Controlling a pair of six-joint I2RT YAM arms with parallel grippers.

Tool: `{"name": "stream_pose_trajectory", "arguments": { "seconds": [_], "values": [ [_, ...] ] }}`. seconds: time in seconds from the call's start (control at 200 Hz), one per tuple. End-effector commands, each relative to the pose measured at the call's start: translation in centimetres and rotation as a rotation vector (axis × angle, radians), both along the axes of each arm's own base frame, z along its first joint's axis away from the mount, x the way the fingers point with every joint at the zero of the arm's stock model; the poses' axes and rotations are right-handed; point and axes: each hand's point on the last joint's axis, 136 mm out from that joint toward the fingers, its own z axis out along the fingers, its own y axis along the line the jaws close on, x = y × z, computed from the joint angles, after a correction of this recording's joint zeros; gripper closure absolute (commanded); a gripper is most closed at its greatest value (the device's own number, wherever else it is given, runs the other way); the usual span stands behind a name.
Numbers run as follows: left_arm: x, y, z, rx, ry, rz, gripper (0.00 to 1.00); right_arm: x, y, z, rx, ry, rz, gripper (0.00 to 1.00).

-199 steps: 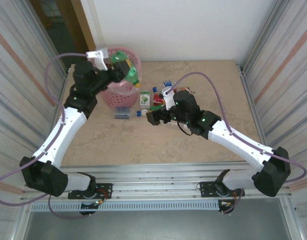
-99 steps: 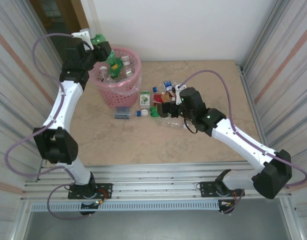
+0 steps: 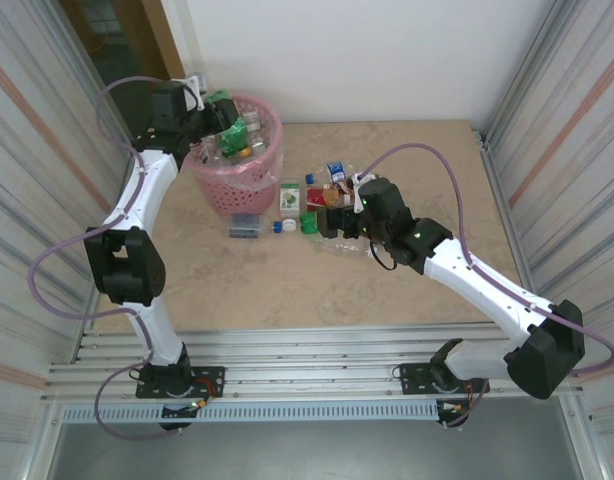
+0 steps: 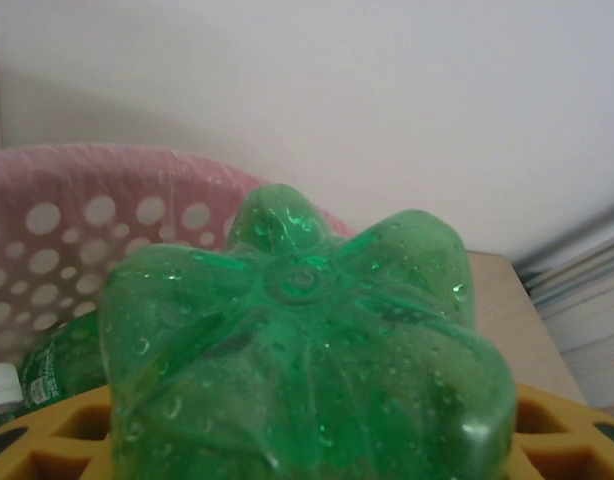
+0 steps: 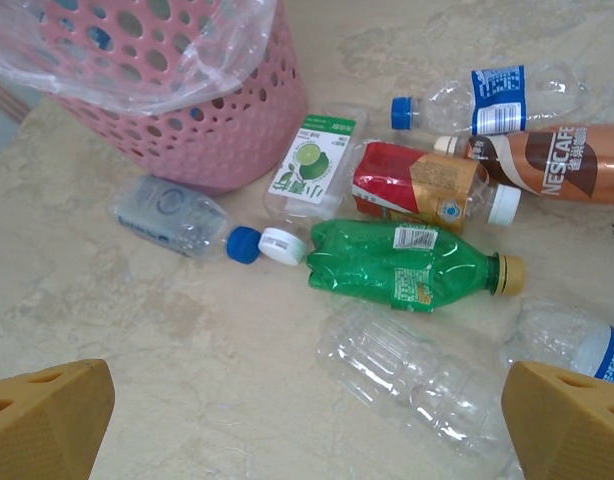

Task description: Put the plastic bottles in the bin

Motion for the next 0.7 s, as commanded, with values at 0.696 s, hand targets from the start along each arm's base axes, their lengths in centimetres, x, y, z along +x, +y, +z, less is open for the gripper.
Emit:
{"name": "stream_pose_trajectory", "arguments": {
  "seconds": [0.696],
  "values": [
    [-2.3,-5.5,-5.0,0.367,0.109,-0.253,0.38,-0.4,-1.4,-1.1,0.000,0.029,-0.059,0.02]
  ]
}}
